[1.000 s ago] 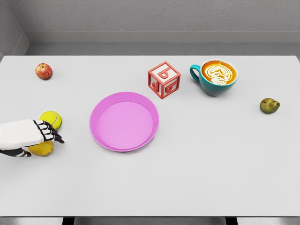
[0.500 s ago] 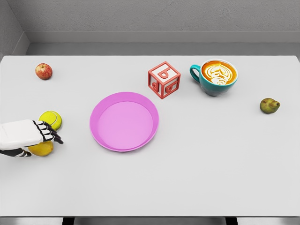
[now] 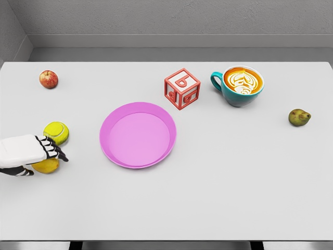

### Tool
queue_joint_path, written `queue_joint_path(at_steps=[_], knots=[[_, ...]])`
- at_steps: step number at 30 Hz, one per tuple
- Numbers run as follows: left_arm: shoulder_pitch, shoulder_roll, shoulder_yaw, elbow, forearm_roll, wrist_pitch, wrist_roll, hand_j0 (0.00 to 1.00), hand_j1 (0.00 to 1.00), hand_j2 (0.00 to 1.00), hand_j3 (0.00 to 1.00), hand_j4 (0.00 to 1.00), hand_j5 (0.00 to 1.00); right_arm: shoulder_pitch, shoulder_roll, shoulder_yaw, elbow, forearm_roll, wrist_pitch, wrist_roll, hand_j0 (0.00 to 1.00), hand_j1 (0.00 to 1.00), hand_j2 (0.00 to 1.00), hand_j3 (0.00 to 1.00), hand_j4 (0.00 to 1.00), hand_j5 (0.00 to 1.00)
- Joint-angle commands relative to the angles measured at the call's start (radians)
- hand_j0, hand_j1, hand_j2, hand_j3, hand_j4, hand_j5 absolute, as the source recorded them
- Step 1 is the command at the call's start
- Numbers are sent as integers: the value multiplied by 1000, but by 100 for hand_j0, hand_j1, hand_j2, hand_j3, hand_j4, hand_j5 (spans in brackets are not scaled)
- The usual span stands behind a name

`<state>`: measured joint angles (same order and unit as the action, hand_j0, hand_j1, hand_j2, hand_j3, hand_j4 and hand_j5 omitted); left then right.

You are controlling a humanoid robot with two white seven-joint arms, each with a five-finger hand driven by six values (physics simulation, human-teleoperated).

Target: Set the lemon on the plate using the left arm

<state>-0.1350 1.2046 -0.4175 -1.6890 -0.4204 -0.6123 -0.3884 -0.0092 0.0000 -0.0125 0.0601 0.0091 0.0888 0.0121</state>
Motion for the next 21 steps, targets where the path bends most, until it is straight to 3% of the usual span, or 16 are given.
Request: queue_joint_path(at_steps=[1, 21], knots=[[0, 1, 0, 0, 5, 1, 0, 85, 85, 85, 85, 85, 85, 0, 0, 0, 0, 0, 0, 0, 100, 100, 100, 100, 100, 100], [15, -7, 0, 9, 3, 1, 0, 84, 84, 84, 84, 84, 84, 0, 0, 0, 0, 0, 0, 0, 100, 100, 100, 100, 100, 100]])
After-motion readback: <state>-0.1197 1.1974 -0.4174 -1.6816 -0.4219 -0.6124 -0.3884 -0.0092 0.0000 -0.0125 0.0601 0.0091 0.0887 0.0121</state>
